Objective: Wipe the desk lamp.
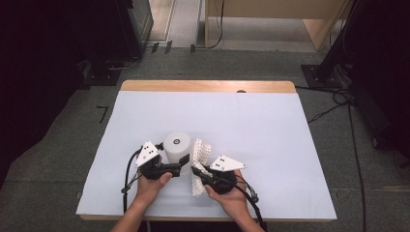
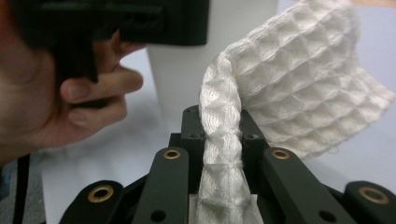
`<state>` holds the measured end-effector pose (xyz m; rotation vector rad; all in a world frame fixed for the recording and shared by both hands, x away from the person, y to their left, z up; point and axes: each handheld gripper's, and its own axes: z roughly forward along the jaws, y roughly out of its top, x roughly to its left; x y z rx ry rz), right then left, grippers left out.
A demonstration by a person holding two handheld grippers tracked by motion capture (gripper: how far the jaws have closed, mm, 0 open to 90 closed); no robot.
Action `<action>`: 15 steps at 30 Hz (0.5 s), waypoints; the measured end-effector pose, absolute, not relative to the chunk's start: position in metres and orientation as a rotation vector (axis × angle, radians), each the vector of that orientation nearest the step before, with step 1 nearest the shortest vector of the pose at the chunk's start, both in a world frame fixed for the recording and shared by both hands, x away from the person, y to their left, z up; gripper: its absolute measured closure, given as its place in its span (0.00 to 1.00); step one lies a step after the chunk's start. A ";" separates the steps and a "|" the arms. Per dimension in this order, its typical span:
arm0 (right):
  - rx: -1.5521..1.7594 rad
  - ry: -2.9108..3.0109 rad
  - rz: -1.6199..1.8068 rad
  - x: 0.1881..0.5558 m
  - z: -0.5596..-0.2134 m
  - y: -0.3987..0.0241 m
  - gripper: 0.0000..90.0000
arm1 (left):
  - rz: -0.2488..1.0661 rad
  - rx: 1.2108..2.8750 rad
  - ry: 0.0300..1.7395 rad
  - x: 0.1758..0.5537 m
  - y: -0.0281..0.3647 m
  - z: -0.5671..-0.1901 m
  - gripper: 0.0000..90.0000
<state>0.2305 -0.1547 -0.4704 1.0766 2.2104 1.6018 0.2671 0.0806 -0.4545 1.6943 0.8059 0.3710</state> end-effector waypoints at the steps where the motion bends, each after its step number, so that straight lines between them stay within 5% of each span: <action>1: 1.087 2.199 1.606 0.232 -0.470 -0.157 0.87 | 0.375 1.699 0.798 0.267 0.079 -0.455 0.10; 15: 1.145 2.130 1.610 0.240 -0.468 -0.175 0.87 | 0.551 1.748 0.793 0.272 0.079 -0.468 0.10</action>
